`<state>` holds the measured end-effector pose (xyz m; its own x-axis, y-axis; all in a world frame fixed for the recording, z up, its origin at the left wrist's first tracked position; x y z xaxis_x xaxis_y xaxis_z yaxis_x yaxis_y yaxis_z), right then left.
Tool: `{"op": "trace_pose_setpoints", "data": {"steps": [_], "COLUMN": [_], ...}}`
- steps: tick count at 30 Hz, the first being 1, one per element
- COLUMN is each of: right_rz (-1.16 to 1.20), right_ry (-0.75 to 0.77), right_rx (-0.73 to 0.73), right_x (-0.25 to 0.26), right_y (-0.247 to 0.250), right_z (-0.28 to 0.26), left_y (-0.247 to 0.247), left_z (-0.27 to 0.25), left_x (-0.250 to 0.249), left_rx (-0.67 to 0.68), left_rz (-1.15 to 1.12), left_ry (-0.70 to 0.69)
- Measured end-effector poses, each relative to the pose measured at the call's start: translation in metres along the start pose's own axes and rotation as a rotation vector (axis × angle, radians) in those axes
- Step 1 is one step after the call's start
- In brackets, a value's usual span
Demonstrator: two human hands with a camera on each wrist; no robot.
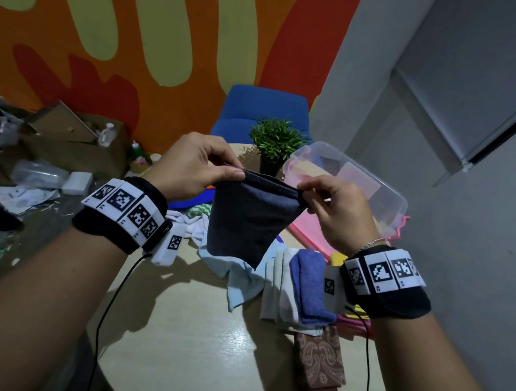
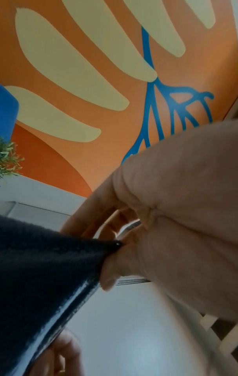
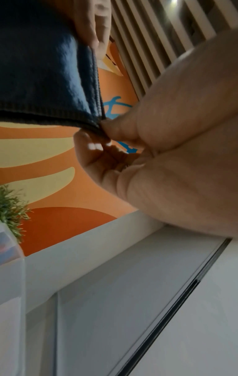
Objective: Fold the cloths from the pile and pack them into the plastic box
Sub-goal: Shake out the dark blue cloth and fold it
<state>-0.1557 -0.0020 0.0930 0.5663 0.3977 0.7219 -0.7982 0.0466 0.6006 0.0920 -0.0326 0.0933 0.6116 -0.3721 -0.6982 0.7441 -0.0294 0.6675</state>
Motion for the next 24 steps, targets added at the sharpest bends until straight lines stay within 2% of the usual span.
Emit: {"op": "trace_pose_setpoints", "data": {"steps": [8, 12, 15, 18, 21, 24], "right_rz": [0.197, 0.299, 0.061, -0.103, -0.258, -0.237], "right_ry": [-0.067, -0.170, -0.215, -0.318, -0.379, -0.402], "right_rx": [0.116, 0.208, 0.294, 0.381, 0.415, 0.479], "right_x": [0.000, -0.002, -0.023, -0.062, -0.097, -0.111], "right_y": [0.000, 0.001, -0.023, -0.068, -0.107, -0.129], "right_z": [-0.019, -0.018, -0.012, -0.014, -0.029, -0.058], "left_y": [0.002, 0.000, -0.028, -0.073, -0.113, -0.134], "left_z": [-0.023, -0.026, -0.023, -0.028, -0.045, -0.069], "left_x": [-0.010, -0.003, 0.026, 0.076, 0.112, 0.135], "left_rx": [0.095, 0.109, 0.133, 0.195, 0.222, 0.316], "left_rz": [-0.092, -0.148, -0.042, 0.128, 0.165, 0.205], "left_ry": [0.024, 0.067, 0.113, 0.178, 0.247, 0.279]}}
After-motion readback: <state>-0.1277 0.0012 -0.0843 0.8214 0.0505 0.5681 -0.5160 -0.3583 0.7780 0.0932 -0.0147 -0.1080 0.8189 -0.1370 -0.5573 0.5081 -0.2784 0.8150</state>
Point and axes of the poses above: each hand's wrist, its own z-axis towards the middle knuckle, its own y-axis out of the back of the hand, x = y × z, the point moved 5 cm from there along z, towards the middle knuckle, and after that the axes turned 10 degrees about z, right-handed, at the moved point
